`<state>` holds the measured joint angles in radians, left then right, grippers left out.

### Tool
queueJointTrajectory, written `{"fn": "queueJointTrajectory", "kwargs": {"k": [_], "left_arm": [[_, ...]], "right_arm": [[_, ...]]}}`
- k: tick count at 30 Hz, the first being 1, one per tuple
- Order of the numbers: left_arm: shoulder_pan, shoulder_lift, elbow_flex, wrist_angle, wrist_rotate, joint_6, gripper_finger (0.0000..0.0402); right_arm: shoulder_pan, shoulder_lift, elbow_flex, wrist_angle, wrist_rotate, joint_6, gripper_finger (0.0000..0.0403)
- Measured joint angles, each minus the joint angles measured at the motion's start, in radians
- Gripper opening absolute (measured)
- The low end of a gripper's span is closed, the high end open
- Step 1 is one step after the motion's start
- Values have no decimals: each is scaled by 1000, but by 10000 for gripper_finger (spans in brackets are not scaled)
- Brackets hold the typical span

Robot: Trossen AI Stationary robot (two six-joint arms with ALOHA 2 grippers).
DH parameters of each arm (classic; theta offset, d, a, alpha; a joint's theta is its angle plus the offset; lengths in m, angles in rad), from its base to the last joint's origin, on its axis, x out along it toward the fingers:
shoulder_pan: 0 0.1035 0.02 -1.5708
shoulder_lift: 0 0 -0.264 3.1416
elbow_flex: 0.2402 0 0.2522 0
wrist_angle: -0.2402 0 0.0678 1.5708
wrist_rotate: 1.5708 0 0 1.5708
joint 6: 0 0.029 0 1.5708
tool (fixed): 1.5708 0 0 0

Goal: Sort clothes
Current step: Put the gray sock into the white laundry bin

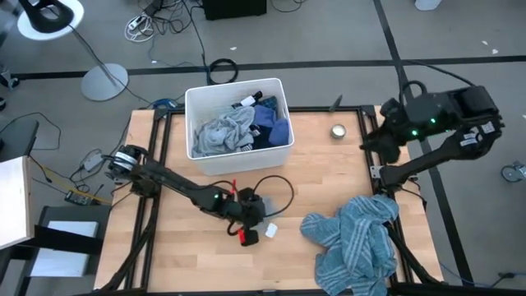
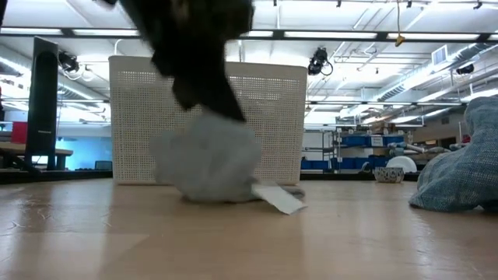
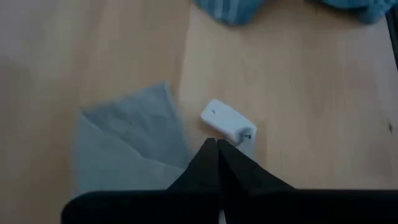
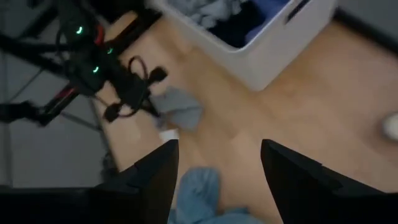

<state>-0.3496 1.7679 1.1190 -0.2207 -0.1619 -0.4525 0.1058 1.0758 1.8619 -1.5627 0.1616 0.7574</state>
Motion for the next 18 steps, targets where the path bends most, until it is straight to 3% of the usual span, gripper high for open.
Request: {"fn": "queueJointTrajectory", "kwargs": {"k": [5,11,15,18], "left_arm": [[8,0,199,-219,-87,64,0],[54,-1,447,-412,-142,162,0],[103,-1,631,-518,-142,243,0],[144,-2,775,-586,-142,296,0]], "right_arm": [[134,-41,-109,-12,0,138,229],[291,-64,-379,5,-1,334,229],[414,-63,-569,43,-98,578,229],[529,-62,-690,184,-142,733,229]]}}
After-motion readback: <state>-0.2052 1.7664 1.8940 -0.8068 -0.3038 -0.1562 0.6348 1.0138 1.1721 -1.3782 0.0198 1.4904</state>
